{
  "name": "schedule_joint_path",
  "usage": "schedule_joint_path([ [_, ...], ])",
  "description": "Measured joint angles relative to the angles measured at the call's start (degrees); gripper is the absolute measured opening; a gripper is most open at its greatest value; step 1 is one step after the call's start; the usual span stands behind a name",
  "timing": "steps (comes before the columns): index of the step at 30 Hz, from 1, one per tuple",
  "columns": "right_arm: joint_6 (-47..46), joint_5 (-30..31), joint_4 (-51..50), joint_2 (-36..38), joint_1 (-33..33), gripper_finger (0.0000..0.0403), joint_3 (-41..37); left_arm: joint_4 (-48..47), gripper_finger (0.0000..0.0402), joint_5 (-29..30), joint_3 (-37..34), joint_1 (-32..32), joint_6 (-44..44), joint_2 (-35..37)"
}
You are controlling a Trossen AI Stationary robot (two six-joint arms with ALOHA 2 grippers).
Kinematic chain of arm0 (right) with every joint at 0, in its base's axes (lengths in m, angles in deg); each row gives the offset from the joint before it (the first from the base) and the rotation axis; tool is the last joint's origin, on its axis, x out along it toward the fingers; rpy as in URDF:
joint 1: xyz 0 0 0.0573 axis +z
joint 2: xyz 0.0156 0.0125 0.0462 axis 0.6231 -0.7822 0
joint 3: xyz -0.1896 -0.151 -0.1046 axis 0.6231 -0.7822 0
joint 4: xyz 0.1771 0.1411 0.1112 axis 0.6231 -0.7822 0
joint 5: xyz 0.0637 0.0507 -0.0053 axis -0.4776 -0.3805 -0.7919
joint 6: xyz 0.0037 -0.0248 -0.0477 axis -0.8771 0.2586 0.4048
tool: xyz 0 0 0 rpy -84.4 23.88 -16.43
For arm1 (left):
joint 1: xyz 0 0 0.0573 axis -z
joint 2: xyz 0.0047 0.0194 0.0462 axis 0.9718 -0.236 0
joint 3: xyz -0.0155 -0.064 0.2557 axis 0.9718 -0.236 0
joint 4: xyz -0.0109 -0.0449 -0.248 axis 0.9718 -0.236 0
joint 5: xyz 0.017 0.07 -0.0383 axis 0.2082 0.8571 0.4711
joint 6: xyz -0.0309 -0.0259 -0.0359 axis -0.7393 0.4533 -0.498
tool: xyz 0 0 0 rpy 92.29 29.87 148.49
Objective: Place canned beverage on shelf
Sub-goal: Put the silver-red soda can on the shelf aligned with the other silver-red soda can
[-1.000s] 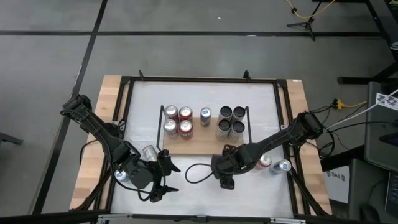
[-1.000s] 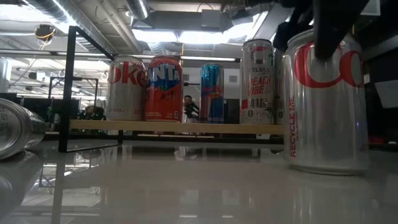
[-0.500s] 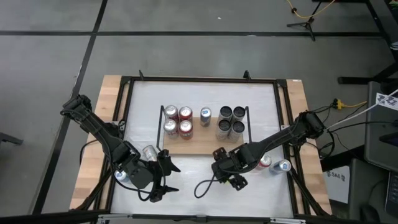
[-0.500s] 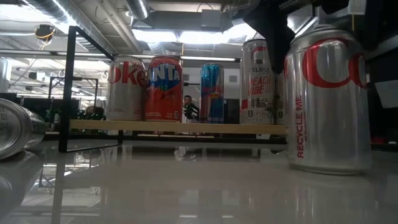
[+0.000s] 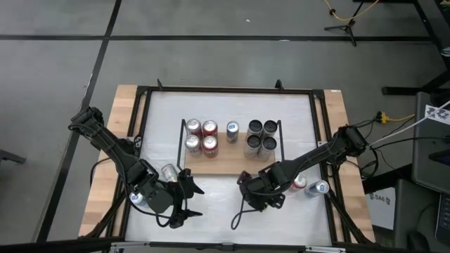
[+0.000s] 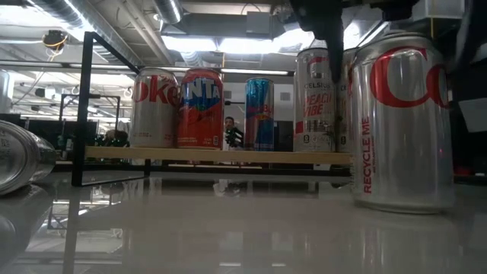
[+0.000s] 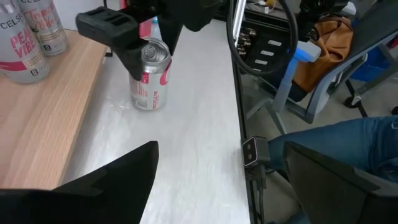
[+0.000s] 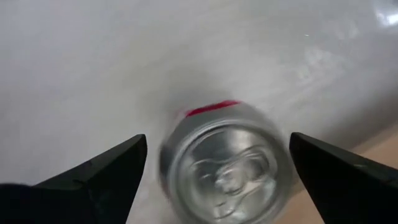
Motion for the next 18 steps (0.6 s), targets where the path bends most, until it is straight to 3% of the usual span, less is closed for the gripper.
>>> schedule_joint_path([
  [5,5.13,-0.49,-2.12,-0.04,0.00,0.0388,0.00,0.01,0.0336,0.20,0.00,-0.11,0.00,0.00],
  [18,7.88,-0.16,-1.88,-0.07,0.00,0.0388,0.00,0.00,0.0336,2.90,0.00,-0.11,0.00,0.00],
])
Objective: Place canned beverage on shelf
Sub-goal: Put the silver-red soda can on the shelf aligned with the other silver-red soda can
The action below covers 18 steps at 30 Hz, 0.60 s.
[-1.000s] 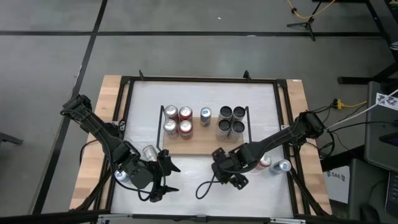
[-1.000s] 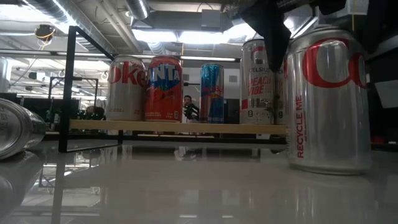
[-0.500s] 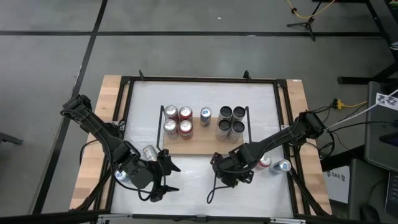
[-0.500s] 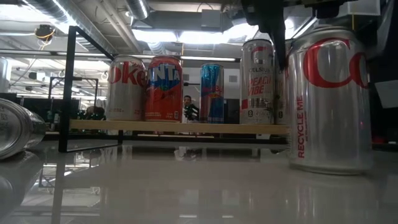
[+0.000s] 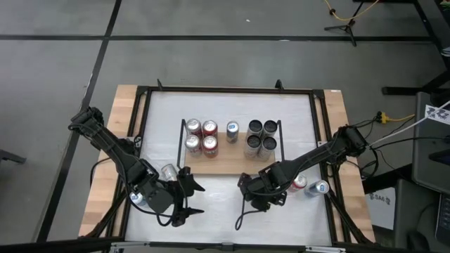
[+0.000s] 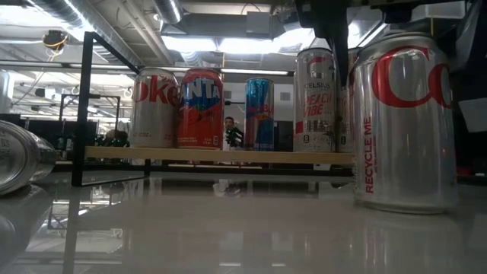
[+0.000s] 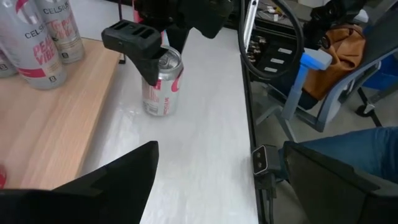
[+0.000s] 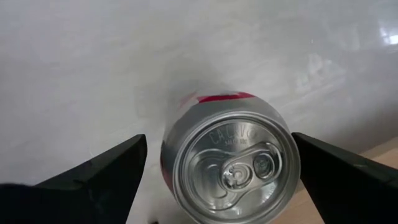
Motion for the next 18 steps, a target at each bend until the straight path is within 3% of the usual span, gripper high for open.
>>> schedule_joint_path([
  [18,-11.54,-0.01,0.07,-0.02,0.00,0.0388,-0.02,0.01,0.0336,-0.02,0.00,0.00,0.00,0.00],
])
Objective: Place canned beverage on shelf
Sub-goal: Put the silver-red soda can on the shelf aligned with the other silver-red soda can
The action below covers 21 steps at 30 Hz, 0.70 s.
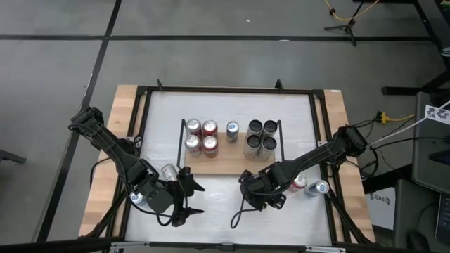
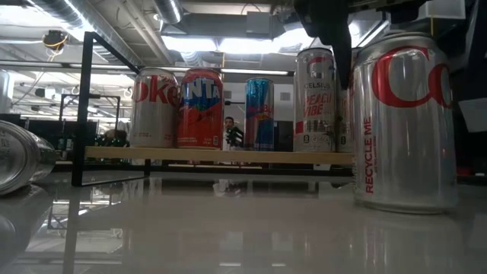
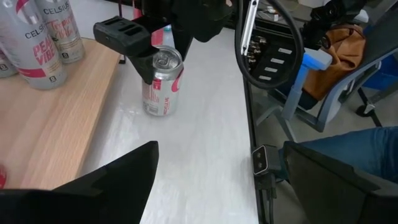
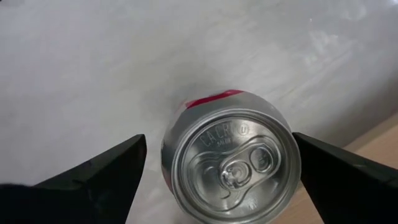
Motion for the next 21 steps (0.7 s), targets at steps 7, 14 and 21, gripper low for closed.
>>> schedule_joint_path([
  [7,-0.23,0.00,-0.22,0.00,0.00,0.0388,0.00,-0.01,0.0336,0.00,0.00,0.00,-0.05,0.00],
  [14,4.53,0.07,-1.05,-0.03,0.00,0.0388,-0.02,-0.01,0.0336,0.00,0.00,0.00,-0.11,0.00],
  [21,4.80,0.11,0.26,-0.04,0.00,0.0388,-0.04,-0.01,0.0336,0.00,0.00,0.00,-0.07,0.00],
])
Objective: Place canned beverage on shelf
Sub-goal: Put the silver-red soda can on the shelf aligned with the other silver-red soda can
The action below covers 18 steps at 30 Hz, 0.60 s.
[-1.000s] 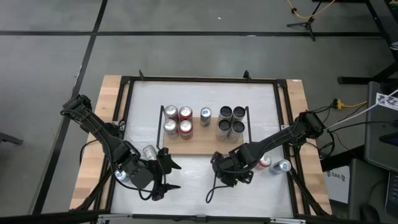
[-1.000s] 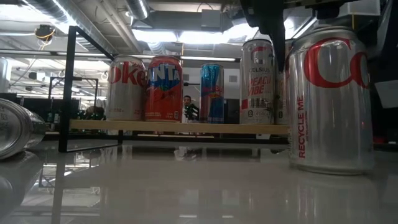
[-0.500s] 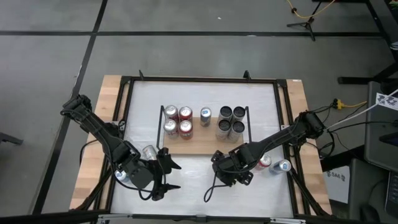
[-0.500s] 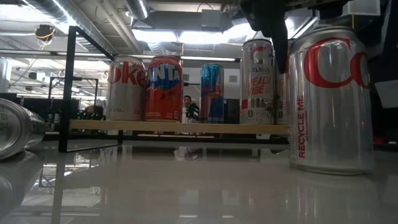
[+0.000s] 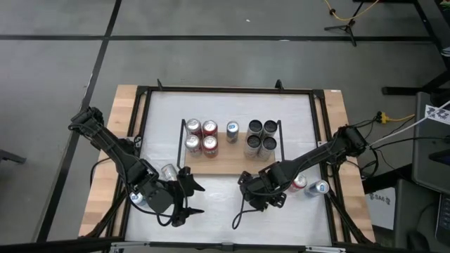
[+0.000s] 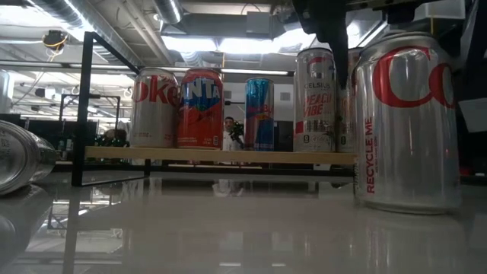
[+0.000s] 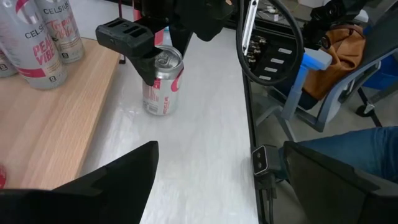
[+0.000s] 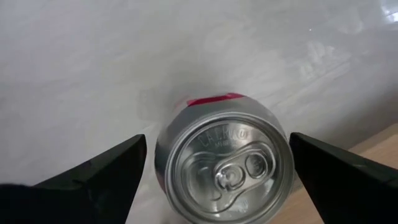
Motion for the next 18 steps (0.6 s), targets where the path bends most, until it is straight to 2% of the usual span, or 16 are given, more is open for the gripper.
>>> schedule_joint_path([
  [18,4.42,1.99,-0.68,-3.30,0.07,0.0388,-0.04,0.03,0.0336,-0.09,0.00,0.00,0.00,0.00],
])
